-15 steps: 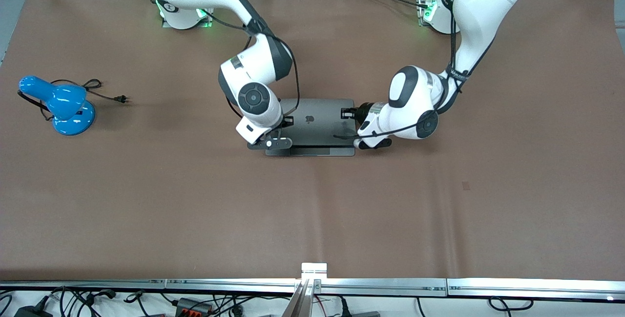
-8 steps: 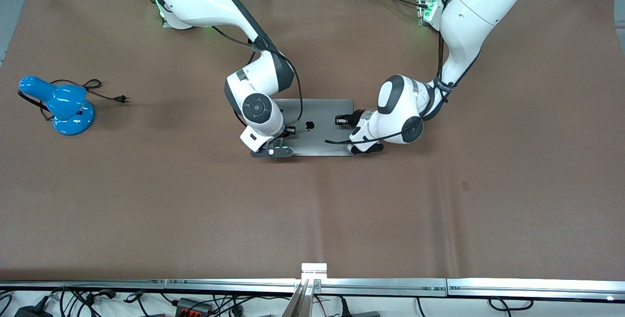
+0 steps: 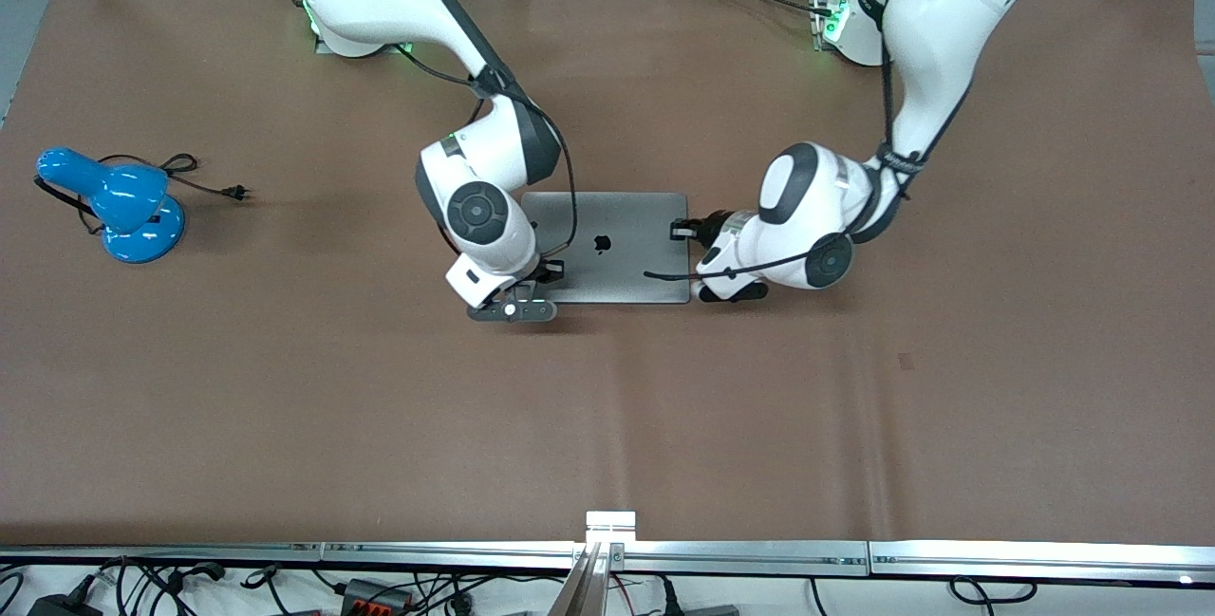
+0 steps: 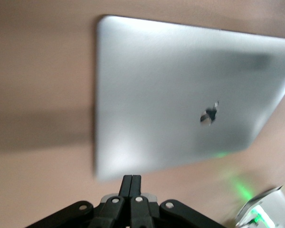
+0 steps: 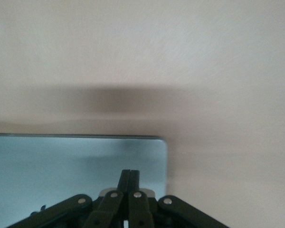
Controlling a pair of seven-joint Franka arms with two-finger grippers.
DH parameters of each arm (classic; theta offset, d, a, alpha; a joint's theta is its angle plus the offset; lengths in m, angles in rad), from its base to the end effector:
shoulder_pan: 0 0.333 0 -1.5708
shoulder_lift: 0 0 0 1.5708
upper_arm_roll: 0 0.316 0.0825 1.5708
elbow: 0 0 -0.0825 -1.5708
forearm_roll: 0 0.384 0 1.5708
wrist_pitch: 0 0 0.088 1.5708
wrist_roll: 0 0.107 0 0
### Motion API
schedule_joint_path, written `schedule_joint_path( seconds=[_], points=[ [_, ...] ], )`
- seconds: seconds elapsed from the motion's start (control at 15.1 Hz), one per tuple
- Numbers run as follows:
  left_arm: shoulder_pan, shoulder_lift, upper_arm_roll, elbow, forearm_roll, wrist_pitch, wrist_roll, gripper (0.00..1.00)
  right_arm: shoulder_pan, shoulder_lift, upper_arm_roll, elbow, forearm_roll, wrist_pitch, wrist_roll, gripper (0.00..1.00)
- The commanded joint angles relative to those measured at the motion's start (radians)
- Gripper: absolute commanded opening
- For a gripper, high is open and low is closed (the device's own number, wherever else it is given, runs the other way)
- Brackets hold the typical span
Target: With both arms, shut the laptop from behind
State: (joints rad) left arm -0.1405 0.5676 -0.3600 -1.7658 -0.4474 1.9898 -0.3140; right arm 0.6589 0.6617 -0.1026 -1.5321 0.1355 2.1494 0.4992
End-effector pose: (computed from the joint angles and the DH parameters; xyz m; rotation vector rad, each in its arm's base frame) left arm 0.5473 -0.3112 0.2488 2.6497 0.1194 -0.7128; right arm 0.5880 0.3850 0.2656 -3.1184 -0.0014 0.0918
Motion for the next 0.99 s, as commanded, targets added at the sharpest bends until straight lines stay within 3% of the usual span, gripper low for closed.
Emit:
schedule_joint_path(
  seconds=[0.0, 0.33, 0.46, 0.53, 0.66, 0.73, 0.79, 0.86, 0.93],
  points=[
    [0.019, -0.170, 0.050, -0.012, 0.070, -0.188, -0.082, 0.00, -0.002, -0.132, -0.060, -0.003, -0.043, -0.126, -0.030, 0.00],
    [0.133, -0.202, 0.053, 0.237, 0.312, -0.621, -0.067, 0.02, -0.031, -0.243, -0.176, 0.053, -0.065, -0.362, -0.205, 0.00],
    [0.151, -0.257, 0.067, 0.264, 0.372, -0.687, 0.027, 0.21, -0.033, -0.243, -0.230, 0.131, -0.059, -0.487, -0.231, 0.00],
    [0.185, -0.297, 0.103, 0.259, 0.380, -0.690, 0.108, 0.34, -0.038, -0.243, -0.249, 0.168, -0.060, -0.520, -0.251, 0.00],
    [0.214, -0.356, 0.211, 0.250, 0.381, -0.687, 0.374, 1.00, -0.047, -0.243, -0.279, 0.214, -0.062, -0.533, -0.306, 0.00],
    [0.235, -0.376, 0.251, 0.250, 0.381, -0.678, 0.504, 1.00, -0.047, -0.243, -0.295, 0.231, -0.062, -0.537, -0.336, 0.10],
    [0.251, -0.379, 0.283, 0.255, 0.377, -0.677, 0.603, 1.00, -0.047, -0.243, -0.311, 0.243, -0.062, -0.542, -0.344, 0.92],
    [0.254, -0.380, 0.336, 0.264, 0.377, -0.677, 0.646, 1.00, -0.047, -0.243, -0.333, 0.245, -0.056, -0.543, -0.343, 1.00],
    [0.256, -0.394, 0.379, 0.266, 0.375, -0.677, 0.650, 1.00, -0.045, -0.243, -0.336, 0.254, -0.060, -0.540, -0.343, 1.00]
  ],
)
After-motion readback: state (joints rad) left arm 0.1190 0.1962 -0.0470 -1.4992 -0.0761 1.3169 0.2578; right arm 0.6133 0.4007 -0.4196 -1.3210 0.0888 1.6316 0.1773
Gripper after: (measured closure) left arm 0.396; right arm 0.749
